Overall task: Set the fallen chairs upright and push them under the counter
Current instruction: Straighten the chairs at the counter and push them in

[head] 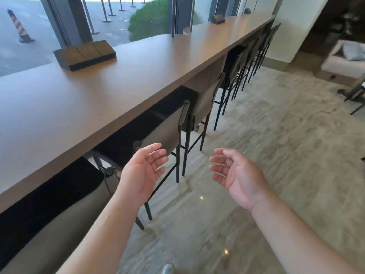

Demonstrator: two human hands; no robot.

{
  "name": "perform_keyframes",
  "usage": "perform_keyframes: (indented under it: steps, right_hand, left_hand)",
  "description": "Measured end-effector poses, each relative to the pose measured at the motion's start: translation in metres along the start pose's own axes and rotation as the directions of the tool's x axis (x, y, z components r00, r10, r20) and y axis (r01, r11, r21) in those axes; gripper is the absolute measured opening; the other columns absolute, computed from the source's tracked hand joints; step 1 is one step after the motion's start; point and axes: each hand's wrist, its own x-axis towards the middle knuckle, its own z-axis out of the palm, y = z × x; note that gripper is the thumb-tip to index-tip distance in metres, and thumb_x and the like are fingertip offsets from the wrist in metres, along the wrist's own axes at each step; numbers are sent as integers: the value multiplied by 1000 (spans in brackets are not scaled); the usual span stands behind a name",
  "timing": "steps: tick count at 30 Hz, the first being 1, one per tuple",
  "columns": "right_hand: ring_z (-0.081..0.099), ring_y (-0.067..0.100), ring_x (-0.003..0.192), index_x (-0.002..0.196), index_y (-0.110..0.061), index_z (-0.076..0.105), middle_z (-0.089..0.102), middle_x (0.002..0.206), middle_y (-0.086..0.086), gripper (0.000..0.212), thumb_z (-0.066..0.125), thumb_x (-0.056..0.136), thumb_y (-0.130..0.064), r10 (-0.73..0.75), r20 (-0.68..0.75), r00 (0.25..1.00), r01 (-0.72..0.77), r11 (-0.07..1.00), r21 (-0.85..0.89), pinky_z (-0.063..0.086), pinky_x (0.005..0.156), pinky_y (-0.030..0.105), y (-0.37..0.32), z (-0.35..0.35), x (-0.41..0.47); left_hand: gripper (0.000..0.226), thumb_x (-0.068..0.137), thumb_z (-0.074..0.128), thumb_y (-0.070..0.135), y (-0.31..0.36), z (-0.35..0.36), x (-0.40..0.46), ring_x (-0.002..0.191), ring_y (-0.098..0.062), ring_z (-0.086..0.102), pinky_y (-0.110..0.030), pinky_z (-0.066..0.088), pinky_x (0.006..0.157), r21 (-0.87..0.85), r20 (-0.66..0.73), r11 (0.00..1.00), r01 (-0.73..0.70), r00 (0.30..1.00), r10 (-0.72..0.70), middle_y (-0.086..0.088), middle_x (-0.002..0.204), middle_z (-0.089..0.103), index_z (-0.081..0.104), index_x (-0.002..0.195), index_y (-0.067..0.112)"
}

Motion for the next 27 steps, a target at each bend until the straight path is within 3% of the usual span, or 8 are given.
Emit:
perform_keyframes:
  steps: [8,15,21,27]
  right_hand:
    - [66,19,73,103,-10,67,69,86,8,20,52,95,-19,65,125,990,-56,996,-74,54,63,32,-3,52,78]
    - [69,21,78,104,-10,70,72,90,10,23,52,95,-20,163,270,949,-110,973,-202,55,65,33,13,103,133]
    - [72,25,83,106,-12,72,74,95,14,24,52,96,-21,296,400,868,-196,942,-273,57,69,32,28,131,188]
    - [72,22,75,98,-13,72,75,87,10,21,52,97,-17,453,459,764,-255,866,-431,57,63,30,31,149,251]
  left_hand:
    - [24,94,54,20,30,-10,44,84,-18,70,-32,51,74,-7,-50,998,-64,997,63,-6,96,73,74,108,15]
    - [27,99,46,17,34,-37,53,81,-18,69,-33,48,75,-26,-270,993,-114,957,102,-8,95,73,71,109,12]
    - [25,98,47,16,33,-45,72,79,-18,68,-34,49,76,-39,-471,982,-185,870,145,-9,93,72,69,109,11]
    - [24,99,44,13,28,-16,97,72,-18,67,-32,48,69,-62,-678,981,-185,729,94,-7,82,72,67,107,8]
